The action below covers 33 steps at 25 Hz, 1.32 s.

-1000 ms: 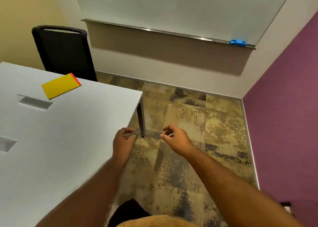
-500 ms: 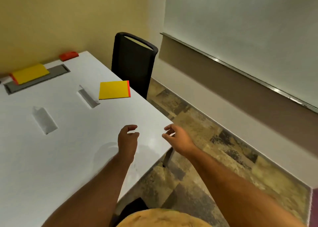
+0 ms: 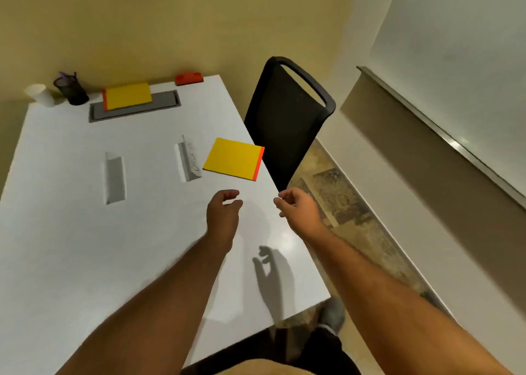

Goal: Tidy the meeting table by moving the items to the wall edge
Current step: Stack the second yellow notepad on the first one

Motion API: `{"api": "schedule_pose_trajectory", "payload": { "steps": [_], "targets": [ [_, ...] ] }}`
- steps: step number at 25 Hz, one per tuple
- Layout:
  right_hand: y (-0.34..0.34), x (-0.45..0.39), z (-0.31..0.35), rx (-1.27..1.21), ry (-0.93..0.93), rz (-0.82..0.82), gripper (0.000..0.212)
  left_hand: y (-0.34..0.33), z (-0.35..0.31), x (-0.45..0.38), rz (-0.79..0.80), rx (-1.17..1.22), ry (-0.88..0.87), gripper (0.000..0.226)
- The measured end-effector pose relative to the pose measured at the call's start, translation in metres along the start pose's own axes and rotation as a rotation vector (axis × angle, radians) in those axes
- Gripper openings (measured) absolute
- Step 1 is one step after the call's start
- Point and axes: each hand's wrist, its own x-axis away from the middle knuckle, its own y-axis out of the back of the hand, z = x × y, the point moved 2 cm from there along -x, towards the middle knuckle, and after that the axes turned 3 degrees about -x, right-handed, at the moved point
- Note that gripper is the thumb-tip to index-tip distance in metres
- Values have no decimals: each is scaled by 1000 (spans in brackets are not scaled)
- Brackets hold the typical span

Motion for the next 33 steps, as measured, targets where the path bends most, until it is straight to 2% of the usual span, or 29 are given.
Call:
{"api": "schedule_pose_trajectory", "payload": {
  "steps": [4, 7, 10, 13, 19, 22, 25, 28, 33],
  "targets": [
    [8, -77, -17, 57, 22, 98, 20, -38, 8, -22, -208, 72, 49, 26],
    [32, -115, -29, 162, 86, 272, 21, -81, 9, -16, -447, 169, 134, 33],
    [60, -147, -31, 211, 133, 403, 16, -124, 1, -3, -509, 162, 175, 35],
    [74, -170, -24, 239, 163, 476, 14, -138, -8, -3, -536, 168, 156, 30],
    [83, -186, -7, 203, 185, 502, 11, -139, -20, 0, -588, 280, 119, 34],
    [73, -195, 0, 240, 243, 521, 15, -136, -19, -1, -619, 339, 87, 31],
    [50, -220, 15, 331, 299, 557, 21, -138, -13, -4, -686, 420, 128, 32],
    [6, -259, 33, 423, 391, 623, 30, -133, -6, -22, -753, 467, 154, 28],
    [-72, -349, 29, 616, 374, 749, 45, -130, -10, -76, -897, 481, 242, 24]
  ]
}}
